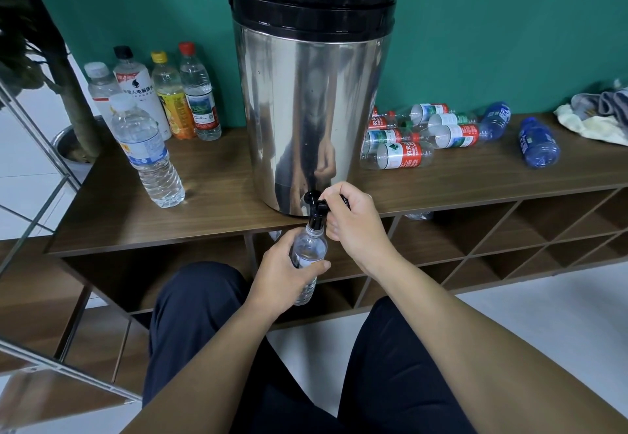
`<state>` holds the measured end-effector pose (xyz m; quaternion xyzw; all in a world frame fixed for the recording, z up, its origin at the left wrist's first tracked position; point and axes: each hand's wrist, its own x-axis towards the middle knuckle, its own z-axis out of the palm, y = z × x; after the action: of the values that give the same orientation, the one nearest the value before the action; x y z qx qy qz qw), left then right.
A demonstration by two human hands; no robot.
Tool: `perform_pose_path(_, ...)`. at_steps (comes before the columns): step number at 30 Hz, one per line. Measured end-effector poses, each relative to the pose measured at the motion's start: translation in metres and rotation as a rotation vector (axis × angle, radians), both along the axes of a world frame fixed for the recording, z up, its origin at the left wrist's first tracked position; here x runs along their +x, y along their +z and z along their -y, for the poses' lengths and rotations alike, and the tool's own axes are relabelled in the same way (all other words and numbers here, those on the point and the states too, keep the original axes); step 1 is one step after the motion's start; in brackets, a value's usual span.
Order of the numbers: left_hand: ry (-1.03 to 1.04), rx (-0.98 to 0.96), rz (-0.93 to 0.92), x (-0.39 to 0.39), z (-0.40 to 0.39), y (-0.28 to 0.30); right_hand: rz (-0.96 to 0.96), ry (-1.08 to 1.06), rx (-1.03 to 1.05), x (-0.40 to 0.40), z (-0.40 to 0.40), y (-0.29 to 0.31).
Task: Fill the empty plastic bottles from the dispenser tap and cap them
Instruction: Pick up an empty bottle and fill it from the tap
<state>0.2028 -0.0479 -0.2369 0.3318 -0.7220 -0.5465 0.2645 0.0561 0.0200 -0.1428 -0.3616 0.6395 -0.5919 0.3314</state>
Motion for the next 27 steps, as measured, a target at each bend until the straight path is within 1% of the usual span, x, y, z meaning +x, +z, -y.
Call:
perform_pose_path(14,-0.001,0.001,0.010,0.0006,-0.0004,0.0015,0.020,-0.004,-0.008,-0.0009,0.0011,-0.0028)
perform_pose_path(27,0.003,-0.004,-0.001,0.0000,0.0009,-0.0010,-0.001,0.000,-0.016,-0.0016,0.0013,-0.0045)
